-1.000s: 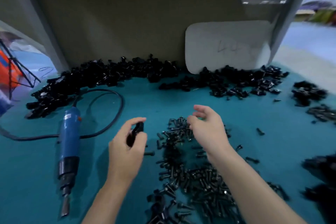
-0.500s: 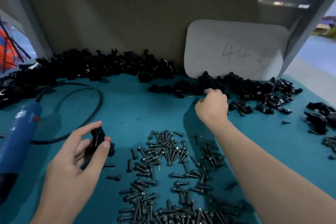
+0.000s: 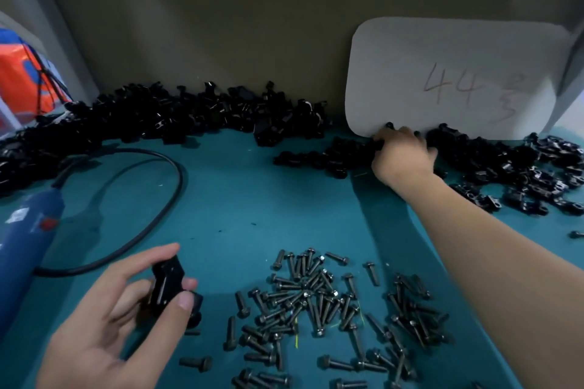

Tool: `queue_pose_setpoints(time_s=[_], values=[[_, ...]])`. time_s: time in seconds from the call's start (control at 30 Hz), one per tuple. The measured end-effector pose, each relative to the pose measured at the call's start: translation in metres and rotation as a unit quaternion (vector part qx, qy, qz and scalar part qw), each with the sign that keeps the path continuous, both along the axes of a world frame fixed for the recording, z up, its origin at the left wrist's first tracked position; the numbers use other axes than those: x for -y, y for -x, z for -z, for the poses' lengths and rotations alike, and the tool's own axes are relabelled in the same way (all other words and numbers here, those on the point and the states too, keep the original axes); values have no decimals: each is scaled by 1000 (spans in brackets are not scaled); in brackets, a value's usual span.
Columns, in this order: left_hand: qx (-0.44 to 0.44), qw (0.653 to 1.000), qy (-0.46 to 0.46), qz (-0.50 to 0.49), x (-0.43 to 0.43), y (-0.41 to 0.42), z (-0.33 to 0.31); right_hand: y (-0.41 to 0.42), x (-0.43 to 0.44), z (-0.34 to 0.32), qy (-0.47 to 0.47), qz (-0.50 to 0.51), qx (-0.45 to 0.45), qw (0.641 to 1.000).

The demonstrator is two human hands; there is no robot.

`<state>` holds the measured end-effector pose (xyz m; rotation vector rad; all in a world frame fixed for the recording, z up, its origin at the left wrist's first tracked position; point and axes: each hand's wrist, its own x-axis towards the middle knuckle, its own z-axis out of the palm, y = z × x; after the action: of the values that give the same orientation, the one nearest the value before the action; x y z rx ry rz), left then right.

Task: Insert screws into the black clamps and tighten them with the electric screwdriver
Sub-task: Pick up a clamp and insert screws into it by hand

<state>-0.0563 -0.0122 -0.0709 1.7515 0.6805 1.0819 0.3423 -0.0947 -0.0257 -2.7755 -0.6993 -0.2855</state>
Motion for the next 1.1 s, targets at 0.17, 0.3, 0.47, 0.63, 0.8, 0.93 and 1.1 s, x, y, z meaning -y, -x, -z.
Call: queue_pose_setpoints(time_s=[0.17,0.3,0.47,0.63,0.8,0.93,1.1], values=[[20,1000,-18,2,1,-3,1,1,7,1,18,6,39,999],[20,1000,-18,6,0,-2,3,2,11,-1,-22,25,13,999],[75,995,62,-10,-3,-1,-4,20,18,-22,-293,6,-74,953],[79,991,107,15,-3,2,-13,91,21,-41,-516,-88,-337,783],[57,989,123,57,-3,7,-15,175,41,-43,-533,-164,-487,672],[73,981,149,104,-2,9,-19,229,56,-46,-528,-228,-524,628],[59,979,150,123,-1,10,-21,239,52,-31,-461,-203,-438,745]])
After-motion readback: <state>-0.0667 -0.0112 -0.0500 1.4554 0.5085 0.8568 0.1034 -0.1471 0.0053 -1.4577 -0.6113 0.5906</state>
